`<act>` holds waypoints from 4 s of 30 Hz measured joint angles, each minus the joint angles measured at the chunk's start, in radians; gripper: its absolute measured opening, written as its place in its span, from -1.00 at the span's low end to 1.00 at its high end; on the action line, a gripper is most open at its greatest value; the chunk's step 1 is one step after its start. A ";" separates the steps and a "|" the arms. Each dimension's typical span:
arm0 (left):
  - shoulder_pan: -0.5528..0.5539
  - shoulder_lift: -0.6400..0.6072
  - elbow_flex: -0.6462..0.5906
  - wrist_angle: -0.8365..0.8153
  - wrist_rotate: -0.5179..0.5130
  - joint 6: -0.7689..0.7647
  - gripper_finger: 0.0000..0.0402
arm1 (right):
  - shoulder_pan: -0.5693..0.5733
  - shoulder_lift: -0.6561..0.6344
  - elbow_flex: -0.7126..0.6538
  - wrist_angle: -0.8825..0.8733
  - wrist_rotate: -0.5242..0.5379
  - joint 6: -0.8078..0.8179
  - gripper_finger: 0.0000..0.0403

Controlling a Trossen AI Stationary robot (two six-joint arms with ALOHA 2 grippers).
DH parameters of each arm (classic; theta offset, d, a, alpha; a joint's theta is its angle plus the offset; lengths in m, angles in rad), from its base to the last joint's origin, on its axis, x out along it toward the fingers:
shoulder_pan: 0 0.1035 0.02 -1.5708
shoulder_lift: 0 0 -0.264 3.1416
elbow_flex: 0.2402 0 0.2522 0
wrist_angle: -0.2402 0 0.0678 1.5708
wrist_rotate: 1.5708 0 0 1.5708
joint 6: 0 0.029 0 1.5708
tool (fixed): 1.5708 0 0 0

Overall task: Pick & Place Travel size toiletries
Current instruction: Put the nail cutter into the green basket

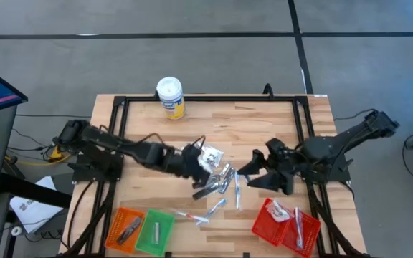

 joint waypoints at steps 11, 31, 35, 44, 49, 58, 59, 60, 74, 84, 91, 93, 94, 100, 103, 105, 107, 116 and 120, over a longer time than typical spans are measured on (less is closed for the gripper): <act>0.240 0.001 0.000 0.087 0.130 0.371 -0.49 | -0.127 0.001 0.000 -0.495 -0.063 0.165 0.47; 0.248 0.001 0.000 0.258 0.125 0.441 -0.49 | -0.287 0.085 0.001 -1.062 -0.144 0.352 0.47; 0.248 0.002 0.000 0.261 0.126 0.445 -0.49 | -0.309 0.166 0.001 -1.081 -0.144 0.348 0.47; 0.234 0.002 -0.001 0.261 0.127 0.447 -0.49 | -0.293 0.349 0.000 -1.102 -0.139 0.298 0.40; 0.225 0.002 -0.001 0.261 0.127 0.452 -0.49 | -0.259 0.426 0.000 -1.094 -0.121 0.247 0.40; 0.225 0.002 -0.002 0.266 0.127 0.454 -0.49 | -0.236 0.538 0.001 -1.030 -0.071 0.176 0.40; 0.225 0.002 -0.002 0.266 0.127 0.454 -0.49 | -0.234 0.544 0.000 -1.017 -0.073 0.175 0.40; 0.225 0.002 -0.002 0.267 0.127 0.454 -0.49 | -0.228 0.551 0.000 -0.998 -0.079 0.170 0.40; 0.225 0.002 -0.002 0.268 0.128 0.462 -0.49 | -0.209 0.603 0.000 -0.951 -0.094 0.205 0.40; 0.225 0.002 -0.002 0.270 0.128 0.477 -0.49 | -0.224 0.619 0.001 -0.906 -0.095 0.207 0.39; 0.221 0.002 -0.002 0.270 0.128 0.477 -0.49 | -0.247 0.619 0.001 -0.904 -0.094 0.214 0.39; 0.217 0.002 -0.002 0.270 0.127 0.477 -0.49 | -0.251 0.619 0.001 -0.905 -0.094 0.214 0.39; 0.216 0.002 -0.002 0.270 0.128 0.477 -0.49 | -0.250 0.619 0.001 -0.905 -0.094 0.214 0.39; 0.216 0.002 -0.002 0.271 0.128 0.480 -0.49 | -0.250 0.619 0.001 -0.905 -0.094 0.214 0.39; 0.216 0.002 -0.002 0.276 0.128 0.480 -0.49 | -0.250 0.619 0.001 -0.905 -0.094 0.214 0.39; 0.216 0.002 -0.002 0.277 0.128 0.480 -0.49 | -0.250 0.619 0.001 -0.905 -0.094 0.214 0.39; 0.216 0.002 -0.002 0.277 0.128 0.480 -0.49 | -0.251 0.619 0.001 -0.905 -0.089 0.214 0.39; 0.216 0.002 -0.002 0.284 0.128 0.480 -0.49 | -0.252 0.619 -0.010 -0.906 -0.079 0.215 0.25; 0.216 0.002 -0.002 0.288 0.128 0.480 -0.49 | -0.249 0.615 -0.059 -0.891 -0.095 0.247 0.01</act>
